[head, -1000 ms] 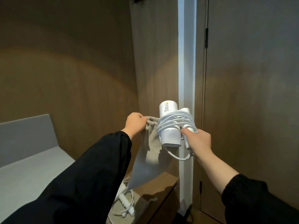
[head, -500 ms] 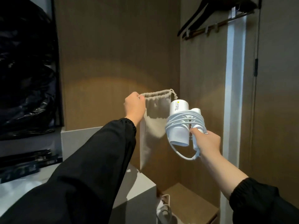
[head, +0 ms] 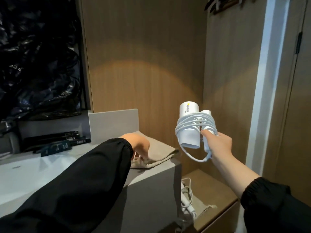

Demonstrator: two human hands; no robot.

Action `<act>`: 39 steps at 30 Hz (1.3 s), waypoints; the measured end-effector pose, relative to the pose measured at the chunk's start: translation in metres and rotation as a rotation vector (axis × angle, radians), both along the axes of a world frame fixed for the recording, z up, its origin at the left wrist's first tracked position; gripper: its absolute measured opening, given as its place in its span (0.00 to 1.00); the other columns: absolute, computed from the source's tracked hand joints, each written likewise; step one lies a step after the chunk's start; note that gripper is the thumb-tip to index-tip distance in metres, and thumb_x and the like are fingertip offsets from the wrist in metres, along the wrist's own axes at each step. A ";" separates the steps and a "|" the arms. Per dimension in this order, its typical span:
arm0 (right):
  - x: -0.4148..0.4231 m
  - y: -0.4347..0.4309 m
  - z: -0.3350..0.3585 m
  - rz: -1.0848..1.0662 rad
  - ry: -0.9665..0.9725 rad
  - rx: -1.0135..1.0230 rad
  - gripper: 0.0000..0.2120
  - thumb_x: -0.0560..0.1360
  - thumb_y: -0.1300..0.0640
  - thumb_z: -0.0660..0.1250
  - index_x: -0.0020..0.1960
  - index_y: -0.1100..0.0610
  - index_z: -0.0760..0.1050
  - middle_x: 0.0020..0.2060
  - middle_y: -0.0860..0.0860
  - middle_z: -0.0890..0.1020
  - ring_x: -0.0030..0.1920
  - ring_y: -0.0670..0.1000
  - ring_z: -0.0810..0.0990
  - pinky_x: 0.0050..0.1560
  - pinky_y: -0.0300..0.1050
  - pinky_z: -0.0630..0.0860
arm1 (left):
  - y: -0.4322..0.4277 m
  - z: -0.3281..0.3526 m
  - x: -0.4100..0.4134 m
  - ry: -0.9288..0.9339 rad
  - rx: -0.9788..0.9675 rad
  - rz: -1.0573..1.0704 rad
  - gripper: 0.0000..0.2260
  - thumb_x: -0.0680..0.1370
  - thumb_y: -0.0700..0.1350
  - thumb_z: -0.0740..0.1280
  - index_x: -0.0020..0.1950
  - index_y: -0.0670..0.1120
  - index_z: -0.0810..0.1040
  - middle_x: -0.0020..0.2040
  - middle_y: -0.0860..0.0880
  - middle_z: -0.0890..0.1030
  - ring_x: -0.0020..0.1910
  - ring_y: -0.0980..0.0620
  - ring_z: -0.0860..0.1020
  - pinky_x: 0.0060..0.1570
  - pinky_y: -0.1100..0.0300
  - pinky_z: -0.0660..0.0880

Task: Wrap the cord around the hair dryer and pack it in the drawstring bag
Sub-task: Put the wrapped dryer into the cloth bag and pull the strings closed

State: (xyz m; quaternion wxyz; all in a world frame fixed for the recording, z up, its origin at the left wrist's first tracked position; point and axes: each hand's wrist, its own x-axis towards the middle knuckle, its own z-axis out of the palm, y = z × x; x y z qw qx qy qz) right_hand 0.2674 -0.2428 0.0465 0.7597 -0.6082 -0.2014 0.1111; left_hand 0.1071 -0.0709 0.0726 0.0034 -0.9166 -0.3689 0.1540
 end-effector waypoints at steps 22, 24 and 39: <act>0.006 0.012 -0.038 0.292 -0.174 -0.406 0.08 0.73 0.49 0.71 0.48 0.52 0.75 0.45 0.52 0.79 0.46 0.54 0.77 0.39 0.42 0.73 | 0.060 -0.077 -0.003 -1.024 -0.521 0.071 0.10 0.74 0.42 0.67 0.38 0.35 0.79 0.35 0.45 0.74 0.34 0.52 0.69 0.38 0.60 0.68; 0.006 0.014 -0.035 0.352 -0.164 -0.433 0.09 0.73 0.50 0.71 0.49 0.53 0.76 0.46 0.54 0.80 0.46 0.54 0.78 0.39 0.42 0.74 | 0.058 -0.076 0.001 -1.106 -0.510 0.103 0.10 0.74 0.41 0.66 0.40 0.33 0.79 0.35 0.43 0.73 0.35 0.51 0.69 0.36 0.60 0.68; 0.007 0.045 -0.042 0.472 -0.138 -0.594 0.13 0.69 0.51 0.74 0.48 0.58 0.79 0.47 0.59 0.81 0.46 0.57 0.80 0.45 0.46 0.77 | 0.050 -0.061 -0.001 -1.495 -0.331 0.173 0.13 0.76 0.45 0.68 0.33 0.43 0.82 0.29 0.50 0.77 0.31 0.54 0.71 0.37 0.58 0.70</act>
